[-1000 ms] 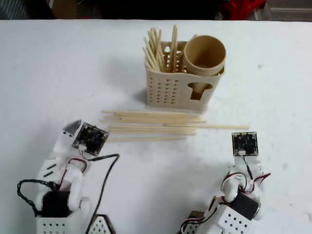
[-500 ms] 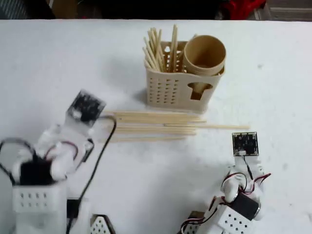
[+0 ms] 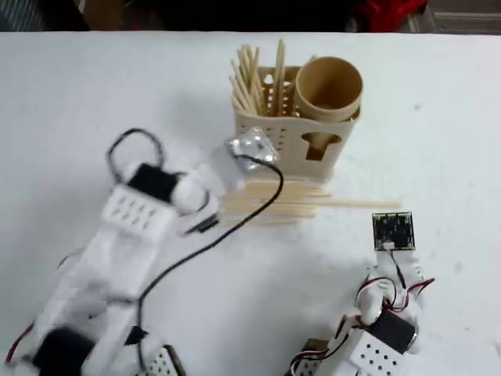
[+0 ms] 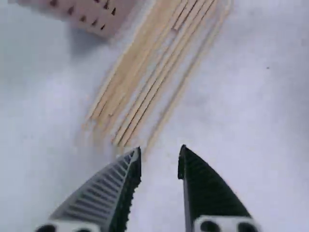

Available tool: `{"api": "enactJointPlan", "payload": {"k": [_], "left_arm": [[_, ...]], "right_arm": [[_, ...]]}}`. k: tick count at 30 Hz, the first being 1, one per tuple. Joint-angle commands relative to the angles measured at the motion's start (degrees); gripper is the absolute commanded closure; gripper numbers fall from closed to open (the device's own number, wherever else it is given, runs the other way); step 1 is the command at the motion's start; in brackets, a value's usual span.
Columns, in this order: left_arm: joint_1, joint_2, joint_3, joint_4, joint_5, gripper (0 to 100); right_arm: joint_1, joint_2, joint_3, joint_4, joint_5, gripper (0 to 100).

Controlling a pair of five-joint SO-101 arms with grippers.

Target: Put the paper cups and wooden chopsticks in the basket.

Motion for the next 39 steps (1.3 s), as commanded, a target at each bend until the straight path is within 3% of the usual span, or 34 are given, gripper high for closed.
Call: {"api": "enactJointPlan", "payload": {"k": [1, 8, 21, 27, 32, 39], "left_arm": [[3.0, 15.0, -4.1, -6.7, -4.7, 85], [7.0, 29.0, -9.8, -8.0, -6.0, 85], [3.5, 40.1, -10.3, -17.7, -6.1, 85], [3.3, 42.9, -12.7, -14.8, -6.2, 86], [3.5, 43.1, -12.5, -14.6, -7.8, 99], [3.6, 40.5, -12.5, -10.5, -8.8, 98]], "right_arm": [[0.2, 0.3, 0.5, -0.7, -0.1, 97.4], [0.2, 0.3, 0.5, -0.7, -0.1, 97.4], [0.2, 0.3, 0.5, -0.7, -0.1, 97.4], [0.2, 0.3, 0.5, -0.7, -0.1, 97.4], [0.2, 0.3, 0.5, -0.7, -0.1, 97.4], [0.2, 0.3, 0.5, -0.7, -0.1, 97.4]]}}
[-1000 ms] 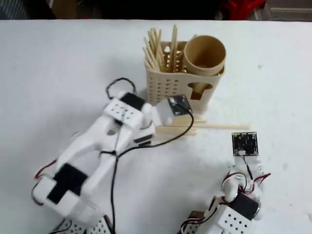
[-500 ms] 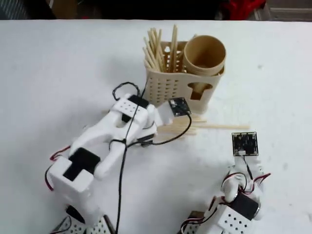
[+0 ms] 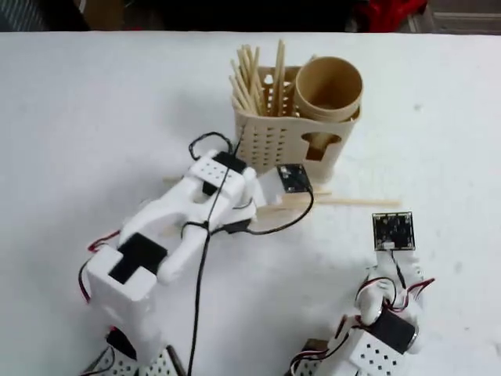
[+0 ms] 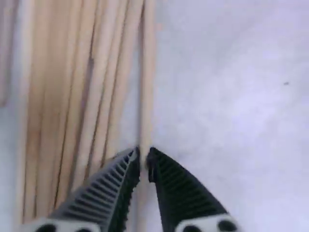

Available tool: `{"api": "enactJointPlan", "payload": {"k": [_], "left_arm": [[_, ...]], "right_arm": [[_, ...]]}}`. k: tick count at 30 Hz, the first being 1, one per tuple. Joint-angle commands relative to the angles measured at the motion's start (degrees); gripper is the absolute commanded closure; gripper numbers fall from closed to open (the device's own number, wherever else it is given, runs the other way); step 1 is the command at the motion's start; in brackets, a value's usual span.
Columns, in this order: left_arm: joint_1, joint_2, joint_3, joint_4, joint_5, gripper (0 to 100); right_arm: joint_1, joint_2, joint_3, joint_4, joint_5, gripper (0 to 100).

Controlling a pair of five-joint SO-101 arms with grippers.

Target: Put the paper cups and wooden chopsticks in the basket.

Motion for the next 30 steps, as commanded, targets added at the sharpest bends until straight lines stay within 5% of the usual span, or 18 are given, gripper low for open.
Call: {"api": "enactJointPlan", "payload": {"k": [1, 10, 16, 24, 30], "left_arm": [[-0.9, -3.6, -0.6, 2.3, -0.6, 98], [-0.8, -27.8, -0.6, 14.4, -0.6, 98], [3.2, -45.2, -1.4, 14.6, 2.9, 98], [7.4, -50.9, -7.0, -12.8, 23.2, 98], [7.3, -41.1, -14.8, -31.4, 29.6, 98]], "right_arm": [[0.2, 0.3, 0.5, -0.7, -0.1, 97.4], [0.2, 0.3, 0.5, -0.7, -0.1, 97.4], [0.2, 0.3, 0.5, -0.7, -0.1, 97.4], [0.2, 0.3, 0.5, -0.7, -0.1, 97.4], [0.2, 0.3, 0.5, -0.7, -0.1, 97.4]]}}
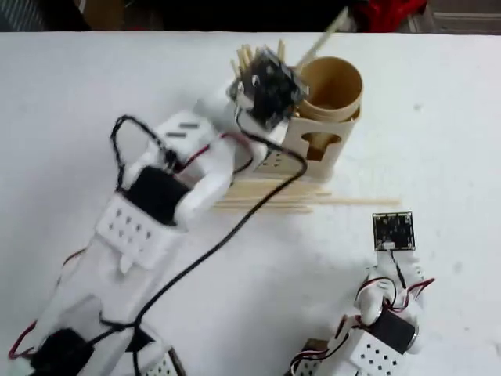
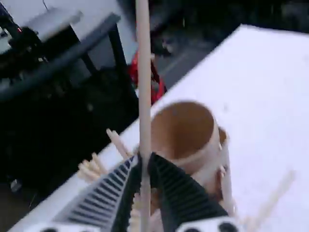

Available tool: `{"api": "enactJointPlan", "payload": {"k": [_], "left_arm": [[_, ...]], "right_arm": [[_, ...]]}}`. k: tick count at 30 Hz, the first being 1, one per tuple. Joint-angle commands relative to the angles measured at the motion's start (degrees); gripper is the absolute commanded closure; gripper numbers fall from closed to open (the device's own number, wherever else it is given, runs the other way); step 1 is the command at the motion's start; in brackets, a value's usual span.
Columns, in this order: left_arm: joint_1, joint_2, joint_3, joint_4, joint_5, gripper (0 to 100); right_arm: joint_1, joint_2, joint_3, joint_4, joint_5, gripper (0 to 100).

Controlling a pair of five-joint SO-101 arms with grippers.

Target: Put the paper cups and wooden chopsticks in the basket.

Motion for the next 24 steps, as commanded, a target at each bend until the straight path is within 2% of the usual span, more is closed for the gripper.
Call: {"api": "enactJointPlan", "payload": {"k": [1, 4, 7, 11, 13, 19, 24], "left_arm": [[0.7, 7.0, -9.1, -14.3, 3.3, 98], [0.3, 13.5, -16.1, -18.3, 3.6, 98], [-0.6, 20.5, -21.8, -17.9, 4.0, 98], [-5.3, 27.8, -24.9, -17.8, 10.9, 98], [-6.8, 29.6, -24.9, -17.4, 13.2, 98], [-8.0, 26.6, -20.1, -17.3, 11.1, 97], [-8.3, 23.5, -13.2, -17.4, 11.3, 91]], "right_arm": [[0.1, 0.3, 0.5, -0.7, -0.1, 97.4], [0.1, 0.3, 0.5, -0.7, -0.1, 97.4], [0.1, 0.3, 0.5, -0.7, -0.1, 97.4], [0.1, 0.3, 0.5, -0.7, -0.1, 97.4], [0.1, 0.3, 0.5, -0.7, -0.1, 97.4], [0.1, 0.3, 0.5, -0.7, -0.1, 97.4], [0.1, 0.3, 0.5, -0.7, -0.1, 97.4]]}}
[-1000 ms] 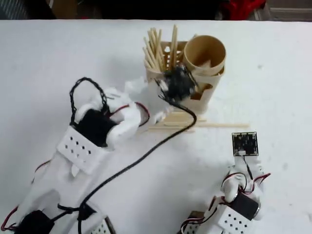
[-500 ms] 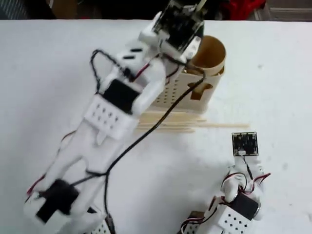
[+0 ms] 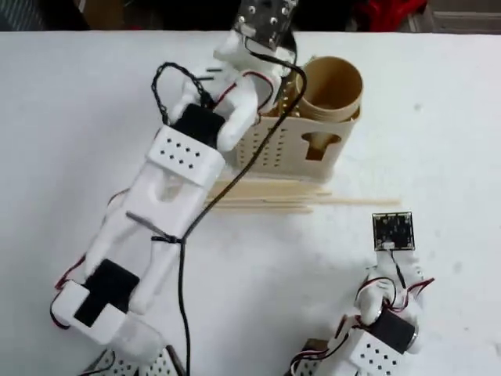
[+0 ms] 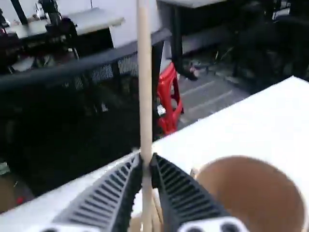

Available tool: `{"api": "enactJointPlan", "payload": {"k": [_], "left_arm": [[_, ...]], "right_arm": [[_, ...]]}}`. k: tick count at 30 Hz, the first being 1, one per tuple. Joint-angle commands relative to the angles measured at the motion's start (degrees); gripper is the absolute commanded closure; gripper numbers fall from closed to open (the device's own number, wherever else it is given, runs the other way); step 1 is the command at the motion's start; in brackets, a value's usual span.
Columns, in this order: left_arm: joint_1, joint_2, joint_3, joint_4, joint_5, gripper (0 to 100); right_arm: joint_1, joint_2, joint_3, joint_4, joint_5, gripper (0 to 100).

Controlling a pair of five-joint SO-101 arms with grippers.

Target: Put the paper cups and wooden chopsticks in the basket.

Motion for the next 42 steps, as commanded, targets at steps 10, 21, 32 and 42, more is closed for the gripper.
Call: {"api": "enactJointPlan", "payload": {"k": [10, 21, 32, 42], "left_arm": [[-2.9, -25.2, 16.4, 1.7, 1.8, 91], [-2.2, -53.2, 37.3, 32.6, -12.4, 98], [2.2, -23.2, 50.7, 22.2, -31.9, 83], [4.8, 3.5, 38.0, 17.5, -36.8, 85]], "right_arm": [[0.2, 0.3, 0.5, -0.7, -0.1, 97.4], [0.2, 0.3, 0.5, -0.7, -0.1, 97.4], [0.2, 0.3, 0.5, -0.7, -0.1, 97.4], [0.2, 0.3, 0.5, -0.7, -0.1, 97.4]]}}
